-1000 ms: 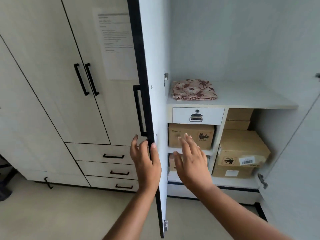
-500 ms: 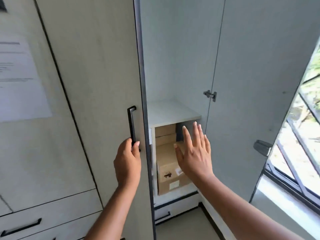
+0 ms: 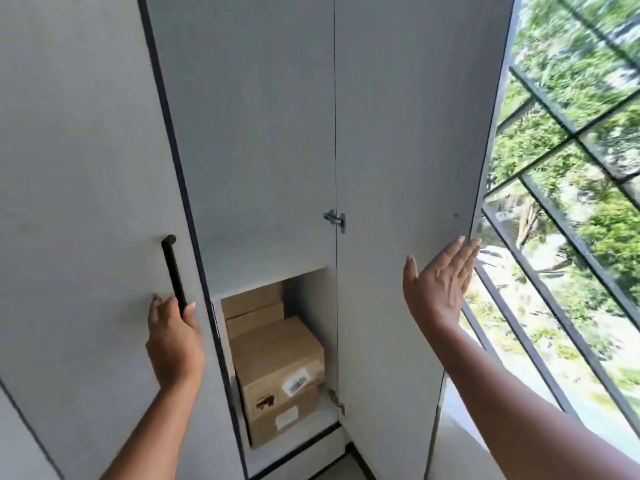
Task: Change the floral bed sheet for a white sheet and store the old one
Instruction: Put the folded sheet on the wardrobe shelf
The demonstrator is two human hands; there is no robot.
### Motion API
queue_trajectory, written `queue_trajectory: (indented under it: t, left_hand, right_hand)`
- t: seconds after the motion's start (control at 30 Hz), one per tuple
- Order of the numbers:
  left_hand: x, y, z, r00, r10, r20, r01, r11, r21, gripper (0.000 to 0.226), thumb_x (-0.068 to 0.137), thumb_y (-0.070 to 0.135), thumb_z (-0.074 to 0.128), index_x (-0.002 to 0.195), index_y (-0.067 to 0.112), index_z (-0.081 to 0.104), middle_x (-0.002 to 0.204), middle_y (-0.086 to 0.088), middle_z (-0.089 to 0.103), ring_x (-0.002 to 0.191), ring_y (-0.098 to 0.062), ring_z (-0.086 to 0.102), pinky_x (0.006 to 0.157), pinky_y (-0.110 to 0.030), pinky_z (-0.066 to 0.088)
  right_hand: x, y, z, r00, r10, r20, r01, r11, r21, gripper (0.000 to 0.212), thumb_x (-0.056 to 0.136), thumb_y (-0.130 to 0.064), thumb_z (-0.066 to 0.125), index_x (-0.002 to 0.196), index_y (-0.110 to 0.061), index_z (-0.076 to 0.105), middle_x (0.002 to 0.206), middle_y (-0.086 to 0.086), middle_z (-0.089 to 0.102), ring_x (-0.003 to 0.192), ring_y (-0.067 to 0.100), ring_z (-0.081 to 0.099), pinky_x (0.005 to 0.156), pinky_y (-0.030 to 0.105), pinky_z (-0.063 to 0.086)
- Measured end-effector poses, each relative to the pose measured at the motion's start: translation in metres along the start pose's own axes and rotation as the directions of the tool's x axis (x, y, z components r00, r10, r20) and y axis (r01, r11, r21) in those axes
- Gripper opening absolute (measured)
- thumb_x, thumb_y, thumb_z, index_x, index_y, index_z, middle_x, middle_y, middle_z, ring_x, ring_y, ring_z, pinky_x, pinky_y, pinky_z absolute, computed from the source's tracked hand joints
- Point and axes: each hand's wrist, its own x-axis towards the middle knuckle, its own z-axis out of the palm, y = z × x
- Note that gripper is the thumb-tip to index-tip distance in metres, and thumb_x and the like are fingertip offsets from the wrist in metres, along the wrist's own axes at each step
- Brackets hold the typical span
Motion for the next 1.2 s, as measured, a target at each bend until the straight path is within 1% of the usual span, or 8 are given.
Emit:
queue_trajectory:
  t: [0.13, 0.3, 0.47, 0.6, 0.77, 0.87, 1.03, 1.2]
  left_hand:
    - [0.006, 0.013, 0.012, 1.0, -0.025, 0.0, 0.025, 1.0, 0.014, 0.025, 0.098, 0.009, 0.058, 0.114, -0.01, 0.06, 0.142, -0.03, 0.048, 0.125, -0.048, 0.051, 0.089, -0.061, 0.047]
    - [0.005, 0.02, 0.022, 0.998, -0.029, -0.047, 0.033, 0.995, 0.095, 0.021, 0.098, 0.013, 0.059, 0.107, -0.006, 0.061, 0.137, -0.028, 0.051, 0.106, -0.051, 0.06, 0.078, -0.058, 0.05]
    - [0.009, 0.022, 0.019, 0.999, -0.036, -0.038, 0.041, 0.99, 0.137, 0.019, 0.096, 0.015, 0.061, 0.106, -0.001, 0.062, 0.132, -0.023, 0.054, 0.095, -0.048, 0.064, 0.076, -0.052, 0.052]
    - [0.013, 0.023, 0.022, 1.0, -0.023, -0.022, 0.026, 0.986, 0.165, 0.019, 0.095, 0.016, 0.064, 0.106, 0.001, 0.063, 0.125, -0.021, 0.056, 0.091, -0.046, 0.064, 0.075, -0.049, 0.053]
    - [0.03, 0.012, 0.021, 0.997, 0.021, 0.08, -0.038, 0.975, 0.217, 0.025, 0.092, 0.021, 0.068, 0.111, 0.005, 0.062, 0.12, -0.018, 0.056, 0.099, -0.043, 0.06, 0.073, -0.046, 0.054]
    - [0.043, 0.004, 0.017, 0.986, 0.127, 0.107, -0.151, 0.956, 0.253, 0.045, 0.083, 0.025, 0.079, 0.12, 0.009, 0.059, 0.128, -0.016, 0.052, 0.115, -0.04, 0.053, 0.076, -0.047, 0.056]
    - [0.08, -0.007, 0.01, 0.93, 0.34, 0.139, -0.367, 0.866, 0.34, 0.118, 0.059, 0.04, 0.091, 0.154, 0.014, 0.027, 0.157, -0.021, 0.031, 0.143, -0.045, 0.031, 0.109, -0.052, 0.041]
    - [0.088, -0.003, 0.021, 0.878, 0.421, 0.23, -0.475, 0.826, 0.303, 0.133, 0.059, 0.04, 0.091, 0.16, 0.023, 0.006, 0.167, -0.008, 0.014, 0.151, -0.044, 0.008, 0.113, -0.052, 0.037]
  right_hand:
    - [0.034, 0.017, -0.001, 0.995, 0.092, -0.037, -0.086, 0.986, 0.145, 0.095, 0.098, -0.049, 0.05, 0.16, -0.002, -0.005, 0.168, 0.02, -0.001, 0.157, 0.03, -0.001, 0.127, 0.042, 0.003]
    - [0.059, 0.022, -0.008, 0.98, 0.144, -0.139, -0.102, 0.957, 0.273, 0.064, 0.102, -0.04, 0.044, 0.153, -0.005, 0.025, 0.148, 0.021, 0.04, 0.135, 0.04, 0.038, 0.115, 0.052, 0.032]
    - [0.036, 0.014, -0.007, 0.988, 0.096, -0.124, -0.048, 0.936, 0.348, 0.039, 0.104, -0.036, 0.038, 0.132, -0.01, 0.048, 0.129, 0.018, 0.047, 0.119, 0.039, 0.046, 0.102, 0.047, 0.04]
    - [-0.007, -0.005, 0.002, 0.99, -0.069, -0.124, 0.11, 0.928, 0.357, 0.04, 0.105, -0.037, 0.041, 0.133, -0.009, 0.048, 0.119, 0.015, 0.047, 0.112, 0.037, 0.047, 0.097, 0.049, 0.044]
    - [-0.05, -0.045, 0.039, 0.917, -0.375, -0.138, 0.397, 0.889, 0.228, 0.046, 0.097, -0.042, 0.056, 0.133, -0.013, 0.054, 0.137, 0.012, 0.038, 0.127, 0.036, 0.033, 0.112, 0.047, 0.024]
    - [-0.06, -0.075, 0.063, 0.835, -0.531, -0.141, 0.55, 0.806, 0.222, 0.055, 0.092, -0.048, 0.066, 0.133, -0.013, 0.059, 0.157, 0.015, 0.027, 0.145, 0.035, 0.023, 0.123, 0.033, 0.008]
    - [-0.077, -0.138, 0.113, 0.73, -0.682, 0.045, 0.63, 0.697, 0.344, 0.077, 0.095, -0.056, 0.057, 0.155, -0.016, 0.029, 0.171, -0.002, -0.009, 0.155, 0.005, -0.008, 0.122, 0.033, 0.016]
    - [-0.082, -0.169, 0.148, 0.688, -0.721, 0.081, 0.597, 0.626, 0.501, 0.084, 0.104, -0.05, 0.04, 0.158, -0.029, -0.021, 0.163, -0.024, -0.024, 0.151, -0.004, -0.01, 0.115, 0.03, 0.035]
